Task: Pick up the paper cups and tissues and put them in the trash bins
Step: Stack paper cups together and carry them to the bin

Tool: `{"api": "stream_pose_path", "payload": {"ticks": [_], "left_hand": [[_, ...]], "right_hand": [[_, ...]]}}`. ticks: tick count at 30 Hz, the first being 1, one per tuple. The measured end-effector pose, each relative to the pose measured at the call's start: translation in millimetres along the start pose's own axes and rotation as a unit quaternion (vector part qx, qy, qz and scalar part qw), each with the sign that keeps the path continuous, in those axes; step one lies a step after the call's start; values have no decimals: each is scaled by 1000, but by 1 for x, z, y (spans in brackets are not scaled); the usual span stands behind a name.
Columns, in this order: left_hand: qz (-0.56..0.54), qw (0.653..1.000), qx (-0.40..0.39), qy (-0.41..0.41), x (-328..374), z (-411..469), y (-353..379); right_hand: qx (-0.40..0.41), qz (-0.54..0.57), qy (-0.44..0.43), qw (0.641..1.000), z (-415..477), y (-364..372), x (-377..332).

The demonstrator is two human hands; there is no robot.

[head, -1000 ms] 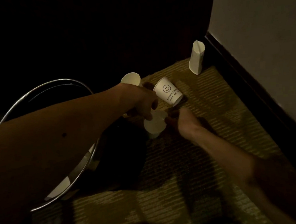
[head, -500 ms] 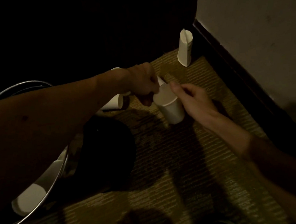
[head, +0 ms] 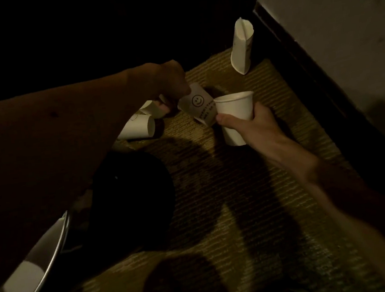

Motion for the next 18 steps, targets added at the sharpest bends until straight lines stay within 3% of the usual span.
{"api": "stream_pose_path", "payload": {"ticks": [4, 10, 15, 18], "left_hand": [[-50, 997, -52, -14, 1, 2, 14], [-107, 993, -42, 6, 10, -1, 12], [-66, 995, -23, 70, 22, -15, -9], [-29, 991, 31, 127, 34, -35, -34]], "right_hand": [[-30, 24, 30, 999, 0, 6, 4], [-31, 57, 55, 996, -4, 9, -1], [-16, 61, 41, 997, -13, 6, -17], [-12, 56, 13, 998, -21, 4, -36]]}}
Point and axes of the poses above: each hand's wrist, its own z-axis towards the middle knuckle, its own y-axis out of the palm, x = y × z, the point moved 4 cm from there along z, towards the middle knuckle, and after that the axes turned 9 degrees about x, right-handed, at the moved point
